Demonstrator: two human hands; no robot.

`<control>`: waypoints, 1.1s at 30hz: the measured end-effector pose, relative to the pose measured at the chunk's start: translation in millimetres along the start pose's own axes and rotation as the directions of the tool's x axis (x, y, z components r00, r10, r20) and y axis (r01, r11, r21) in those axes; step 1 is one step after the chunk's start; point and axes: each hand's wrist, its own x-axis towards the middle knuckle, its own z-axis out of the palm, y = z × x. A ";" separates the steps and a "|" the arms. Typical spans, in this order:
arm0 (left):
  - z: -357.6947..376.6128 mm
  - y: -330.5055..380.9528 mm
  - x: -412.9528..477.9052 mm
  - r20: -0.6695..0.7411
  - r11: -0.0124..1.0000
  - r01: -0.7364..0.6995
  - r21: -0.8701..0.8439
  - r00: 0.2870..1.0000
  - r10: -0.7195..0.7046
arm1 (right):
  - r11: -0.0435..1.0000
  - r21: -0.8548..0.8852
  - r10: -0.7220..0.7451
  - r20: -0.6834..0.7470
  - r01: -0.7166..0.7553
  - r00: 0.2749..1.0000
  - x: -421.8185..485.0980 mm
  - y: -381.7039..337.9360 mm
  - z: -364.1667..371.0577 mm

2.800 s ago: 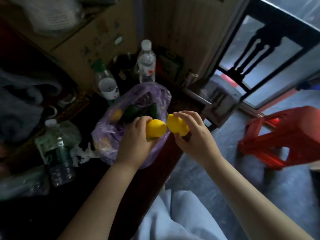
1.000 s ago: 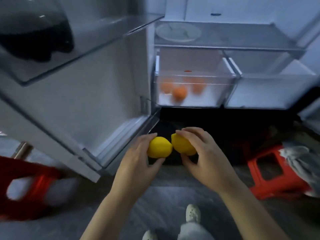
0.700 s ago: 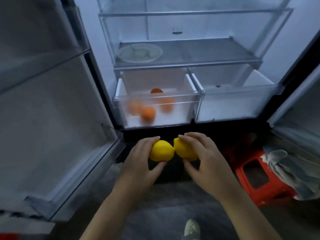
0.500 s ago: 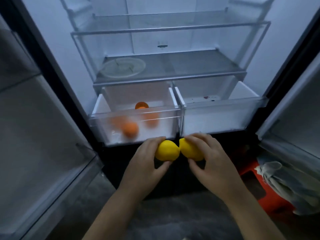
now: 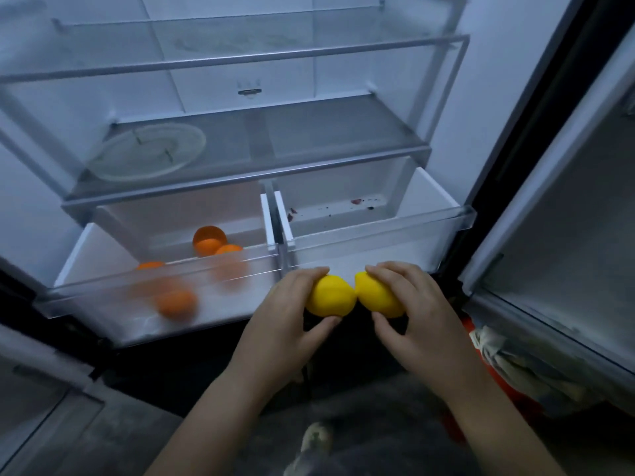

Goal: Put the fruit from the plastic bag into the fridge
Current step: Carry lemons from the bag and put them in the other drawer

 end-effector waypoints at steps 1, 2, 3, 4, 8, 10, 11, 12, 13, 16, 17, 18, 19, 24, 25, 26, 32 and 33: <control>3.7 -1.3 7.0 0.011 1.000 -0.003 0.000 1.000 0.003 | 1.000 -0.007 0.012 0.000 -0.012 1.000 3.4 4.8 -1.3; 7.3 -2.7 14.5 0.023 1.000 -0.009 0.000 1.000 0.009 | 1.000 -0.016 0.022 0.000 -0.022 1.000 6.9 9.6 -2.8; 10.7 -4.5 22.9 0.036 1.000 -0.019 -0.002 0.999 0.019 | 0.999 -0.025 0.031 0.000 -0.031 1.000 11.2 14.5 -4.4; 13.8 -6.2 32.3 0.046 0.999 -0.033 -0.005 0.998 0.034 | 0.999 -0.031 0.039 -0.001 -0.039 0.999 16.4 19.7 -6.2; 21.5 -13.5 78.5 0.077 0.994 -0.110 -0.026 0.991 0.112 | 0.997 -0.031 0.069 -0.037 -0.070 0.997 45.1 41.7 -12.9; 18.4 -19.0 105.1 0.083 0.990 -0.139 -0.033 0.986 0.142 | 0.997 -0.022 0.076 -0.076 -0.078 0.994 66.8 46.7 -16.5; 15.8 -22.2 118.4 0.087 0.988 -0.151 -0.034 0.984 0.153 | 0.997 -0.022 0.076 -0.085 -0.078 0.993 78.9 48.4 -17.7; 13.3 -26.6 131.5 0.088 0.986 -0.164 -0.029 0.982 0.166 | 0.997 -0.022 0.074 -0.086 -0.076 0.994 91.4 50.4 -18.3; 10.8 -31.8 144.2 0.087 0.984 -0.176 -0.019 0.980 0.177 | 0.997 -0.020 0.069 -0.079 -0.071 0.994 104.1 52.9 -18.3; 3.6 -49.0 178.3 0.101 0.979 -0.201 0.029 0.975 0.197 | 0.998 -0.003 0.058 -0.037 -0.058 0.998 140.5 62.8 -16.8; 1.8 -54.8 187.7 0.111 0.977 -0.210 0.044 0.973 0.204 | 0.998 0.009 0.057 -0.020 -0.057 0.998 151.0 67.0 -16.4; 0.7 -61.0 196.3 0.127 0.973 -0.220 0.062 0.969 0.211 | 0.998 0.018 0.057 -0.005 -0.057 0.998 160.6 71.8 -15.9; -0.1 -67.1 204.5 0.146 0.970 -0.228 0.083 0.966 0.215 | 0.998 0.019 0.058 0.006 -0.058 0.998 169.5 78.0 -15.3; 9.1 -95.9 233.9 0.278 0.971 -0.204 0.121 0.946 0.164 | 0.989 -0.084 0.130 0.154 -0.118 0.979 207.5 112.0 -11.1; 13.7 -100.4 237.3 0.318 0.977 -0.185 0.108 0.937 0.142 | 0.981 -0.144 0.159 0.213 -0.130 0.964 213.4 119.9 -8.3; 18.7 -104.6 240.6 0.357 0.982 -0.164 0.099 0.927 0.118 | 0.968 -0.213 0.192 0.274 -0.135 0.942 219.5 128.1 -4.8; 50.7 -122.0 265.0 0.537 0.975 -0.149 0.166 0.843 0.037 | 0.939 -0.300 0.317 0.550 -0.171 0.773 252.5 157.3 15.6; 56.6 -122.9 268.4 0.558 0.969 -0.165 0.183 0.829 0.036 | 0.939 -0.295 0.323 0.573 -0.179 0.753 257.3 160.5 19.0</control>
